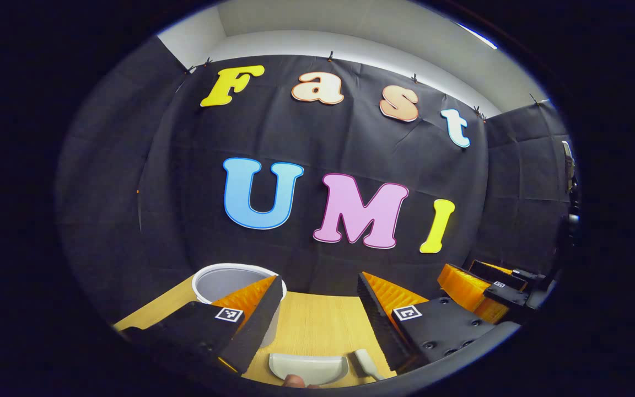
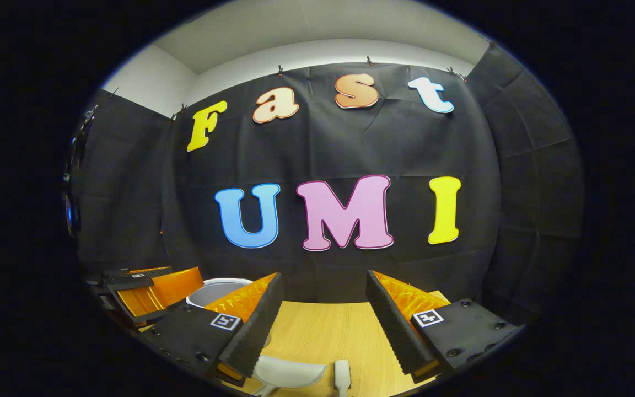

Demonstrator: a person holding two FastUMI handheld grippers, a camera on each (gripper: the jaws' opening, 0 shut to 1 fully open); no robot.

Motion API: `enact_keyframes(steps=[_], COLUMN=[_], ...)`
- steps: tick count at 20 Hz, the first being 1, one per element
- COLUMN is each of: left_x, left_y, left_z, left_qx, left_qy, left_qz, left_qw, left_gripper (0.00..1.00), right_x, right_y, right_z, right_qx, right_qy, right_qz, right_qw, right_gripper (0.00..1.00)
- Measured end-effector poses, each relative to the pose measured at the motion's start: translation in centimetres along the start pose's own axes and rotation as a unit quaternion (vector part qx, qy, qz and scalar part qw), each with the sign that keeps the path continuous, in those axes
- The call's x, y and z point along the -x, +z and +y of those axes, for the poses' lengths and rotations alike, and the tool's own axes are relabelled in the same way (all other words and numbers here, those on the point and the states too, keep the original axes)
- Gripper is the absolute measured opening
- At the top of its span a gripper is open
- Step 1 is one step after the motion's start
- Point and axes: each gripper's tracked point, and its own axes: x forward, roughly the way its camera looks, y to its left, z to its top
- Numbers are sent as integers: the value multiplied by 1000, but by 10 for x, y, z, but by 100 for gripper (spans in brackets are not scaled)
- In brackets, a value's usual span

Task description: Pick up the small broom and dustpan from the desktop, sweep the trash into the dustpan with the broom, and then empty the trash into the garbage bin.

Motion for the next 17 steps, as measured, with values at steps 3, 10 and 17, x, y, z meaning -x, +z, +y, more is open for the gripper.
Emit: enact_keyframes(steps=[3, 10, 17], left_x=[-3, -4, -14], left_y=[-2, -1, -17], left_z=[4, 4, 12], left_qx=[1, 2, -17], left_qy=[8, 6, 14], left_qz=[-2, -4, 15], left_qw=[1000, 1000, 1000], left_gripper=[81, 81, 81], right_x=[-3, -5, -11], right_y=[-8, -17, -33], right_z=[3, 4, 1], right_qx=[-2, 3, 14], right_qy=[5, 4, -4], right_qz=[14, 17, 33], right_qw=[1000, 1000, 999], right_gripper=[97, 97, 86])
